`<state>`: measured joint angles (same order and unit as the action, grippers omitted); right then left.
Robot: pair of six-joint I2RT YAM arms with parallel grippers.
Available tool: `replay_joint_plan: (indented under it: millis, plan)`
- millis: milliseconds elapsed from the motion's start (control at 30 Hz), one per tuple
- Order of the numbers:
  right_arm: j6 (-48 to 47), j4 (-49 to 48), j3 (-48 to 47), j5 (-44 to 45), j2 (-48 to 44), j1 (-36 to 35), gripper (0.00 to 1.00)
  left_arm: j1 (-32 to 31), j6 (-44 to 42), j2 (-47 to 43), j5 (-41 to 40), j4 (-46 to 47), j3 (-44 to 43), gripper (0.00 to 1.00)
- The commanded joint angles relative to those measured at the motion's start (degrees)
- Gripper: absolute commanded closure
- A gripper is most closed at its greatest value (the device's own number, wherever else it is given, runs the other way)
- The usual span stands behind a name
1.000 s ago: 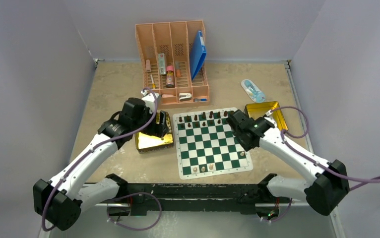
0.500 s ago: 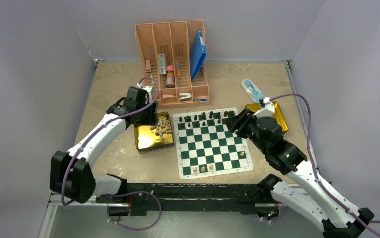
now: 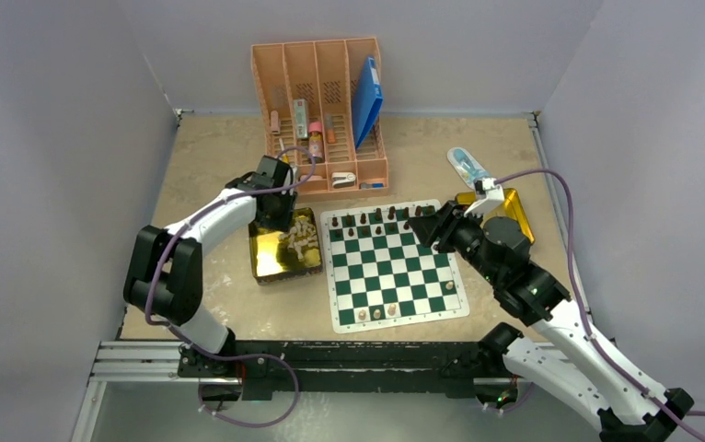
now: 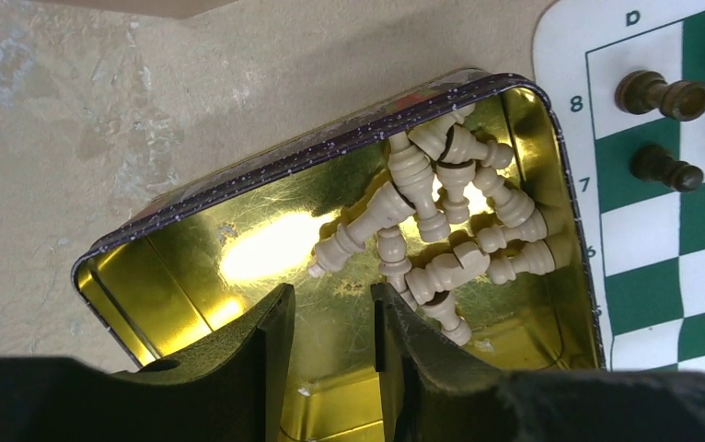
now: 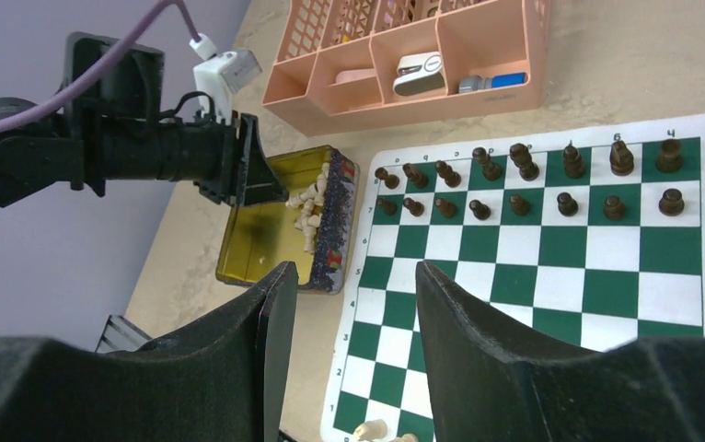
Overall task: Set up the chess pieces on the board
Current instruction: Pick up the chess piece from the storage box.
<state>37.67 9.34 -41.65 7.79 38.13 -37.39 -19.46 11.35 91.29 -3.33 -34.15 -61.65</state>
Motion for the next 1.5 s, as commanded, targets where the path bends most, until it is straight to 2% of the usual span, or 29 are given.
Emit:
replay_joint_plan:
  millis: [0, 267, 600, 1000, 1267, 1467]
  plan:
    - [-2.2, -3.98, 0.74, -0.7, -1.02, -0.02, 0.47, 0.48, -2.08, 1.19, -0.32, 2.08, -2.19, 0.65]
    - [-1.29, -4.33, 1.75, -0.13, -2.18, 0.03, 0.48, 0.43, -4.67, 4.34, 0.82, 2.64, -5.38, 0.66]
    - [-1.05, -4.86, 1.66, 0.73, -1.79, -0.03, 0.49, 0.39, -5.64, 4.37, 6.74, 5.05, -3.4, 0.68]
    - [-1.37, -1.81, 0.06, 1.65, -4.17, 0.03, 0.51, 0.39, -4.34, 9.01, 4.4, 2.45, -4.43, 0.75]
    - [-2.3, 0.31, -2.14, 2.9, -5.54, 0.03, 0.51, 0.39, 0.5, 8.0, -0.4, -3.88, -4.41, 0.81]
    - [-1.95, -0.67, -0.19, 2.99, -6.56, -0.01, 0.52, 0.39, 4.15, 5.23, 0.66, -4.66, -2.83, 0.8]
